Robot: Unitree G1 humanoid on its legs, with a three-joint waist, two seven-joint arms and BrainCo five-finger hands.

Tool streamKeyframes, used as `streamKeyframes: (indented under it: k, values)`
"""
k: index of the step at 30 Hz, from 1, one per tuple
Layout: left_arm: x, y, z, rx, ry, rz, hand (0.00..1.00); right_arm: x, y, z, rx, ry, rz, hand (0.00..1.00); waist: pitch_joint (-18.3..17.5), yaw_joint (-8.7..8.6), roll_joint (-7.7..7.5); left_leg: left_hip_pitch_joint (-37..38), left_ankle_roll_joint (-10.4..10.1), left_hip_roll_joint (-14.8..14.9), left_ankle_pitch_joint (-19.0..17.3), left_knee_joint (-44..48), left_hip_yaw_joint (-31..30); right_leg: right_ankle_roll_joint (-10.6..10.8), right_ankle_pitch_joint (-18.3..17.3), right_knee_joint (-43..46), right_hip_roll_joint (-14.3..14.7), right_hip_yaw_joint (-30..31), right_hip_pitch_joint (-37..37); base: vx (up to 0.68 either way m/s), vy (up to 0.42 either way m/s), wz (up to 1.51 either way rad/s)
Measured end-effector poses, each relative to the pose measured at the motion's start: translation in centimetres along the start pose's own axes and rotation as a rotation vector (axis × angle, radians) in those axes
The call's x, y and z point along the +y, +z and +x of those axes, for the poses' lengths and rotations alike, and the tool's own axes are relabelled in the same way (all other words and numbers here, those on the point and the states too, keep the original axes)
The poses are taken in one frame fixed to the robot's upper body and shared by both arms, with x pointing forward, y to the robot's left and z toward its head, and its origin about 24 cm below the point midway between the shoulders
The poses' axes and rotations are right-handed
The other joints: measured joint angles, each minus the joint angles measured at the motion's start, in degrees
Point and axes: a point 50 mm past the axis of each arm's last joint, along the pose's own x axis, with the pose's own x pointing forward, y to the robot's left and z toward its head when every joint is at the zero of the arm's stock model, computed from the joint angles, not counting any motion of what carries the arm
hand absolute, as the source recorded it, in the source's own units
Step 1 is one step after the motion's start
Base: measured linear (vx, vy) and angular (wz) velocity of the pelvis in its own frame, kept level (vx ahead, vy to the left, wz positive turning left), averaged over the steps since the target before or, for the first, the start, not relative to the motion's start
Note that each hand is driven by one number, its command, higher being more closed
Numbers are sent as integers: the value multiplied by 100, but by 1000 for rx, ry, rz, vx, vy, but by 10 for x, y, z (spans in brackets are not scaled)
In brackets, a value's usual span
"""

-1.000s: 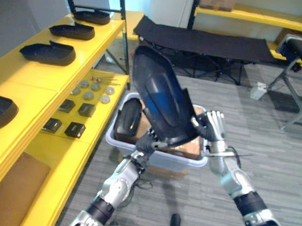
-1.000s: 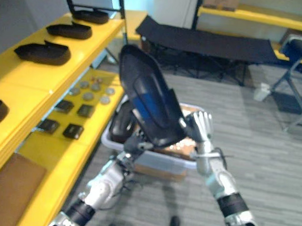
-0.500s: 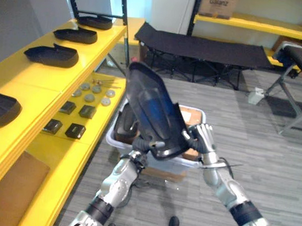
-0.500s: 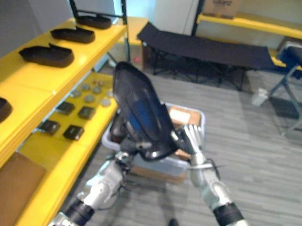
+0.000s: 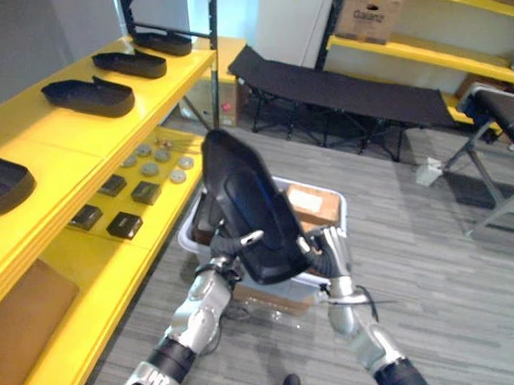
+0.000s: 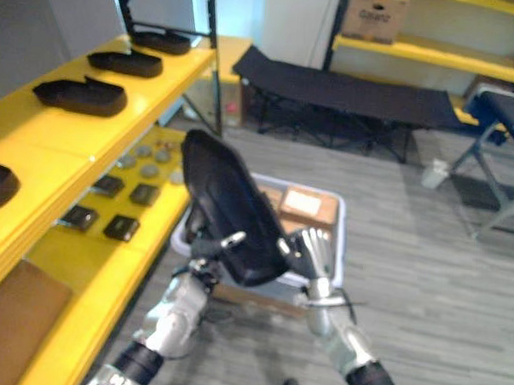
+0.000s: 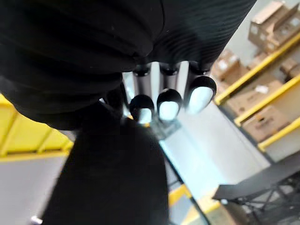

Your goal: Walk over and take plastic housings, then place them on the shelf

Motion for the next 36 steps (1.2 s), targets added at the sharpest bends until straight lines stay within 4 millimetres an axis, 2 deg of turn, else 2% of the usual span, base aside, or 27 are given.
streamKeyframes:
  k: [8, 9, 19, 22, 26, 29, 31, 33, 36]
  values:
    - [3, -1, 0, -8, 0, -16, 100, 5, 8, -1, 13, -22, 79, 100, -1, 46, -4, 2, 0, -2, 0, 0, -5, -1, -1, -1, -3, -11, 5, 0, 0, 0]
    - [2, -1, 0, -8, -4, -17, 100, 5, 9, -1, 16, -23, 90, 0, -2, 48, -4, 2, 0, -3, 0, 0, -7, -1, -1, -1, -4, -14, 7, 0, 0, 0]
    - [0, 3, 0, -60, -3, -40, 100, 8, 18, -3, 15, -50, 204, 0, -9, 60, -17, 11, -1, 1, -2, 22, -46, -9, -9, -51, -3, -53, 53, 0, 0, 1]
    - [-3, 13, -2, -162, 46, 59, 100, 7, 27, -4, 24, -81, 315, 0, -23, 68, -38, 11, -7, 20, 1, 27, -98, -26, -21, -52, 14, -89, 73, 0, 0, 5]
    - [-4, 47, -15, -461, 229, 276, 100, -3, 41, -3, 107, -214, 597, 0, -43, 48, -66, 35, -22, 48, 2, 24, -80, -49, -39, -50, 52, -102, 66, 0, 0, -1]
    - [11, 63, -29, -602, 373, 399, 100, -24, 29, 0, 180, -338, 727, 0, -51, 48, -59, 116, -33, 48, -8, 7, 16, -95, -71, -50, 52, -44, 76, -1, 2, -12]
    - [24, 67, -35, -643, 473, 514, 100, -39, 18, -3, 219, -396, 814, 0, -93, 33, -47, 119, -34, 46, -15, 4, 32, -97, -74, -49, 52, -31, 66, -3, 11, -8]
    - [32, 68, -39, -665, 546, 577, 100, -46, 15, -4, 221, -417, 860, 0, -99, 5, -36, 126, -37, 47, -17, 1, 46, -100, -78, -50, 56, -14, 58, -3, 8, -5]
    - [49, 71, -49, -698, 678, 688, 100, -61, 12, -4, 200, -471, 1023, 0, -134, -61, 40, 203, -41, 47, -20, -49, 144, -102, -79, -50, 56, 39, 50, -1, 15, -13]
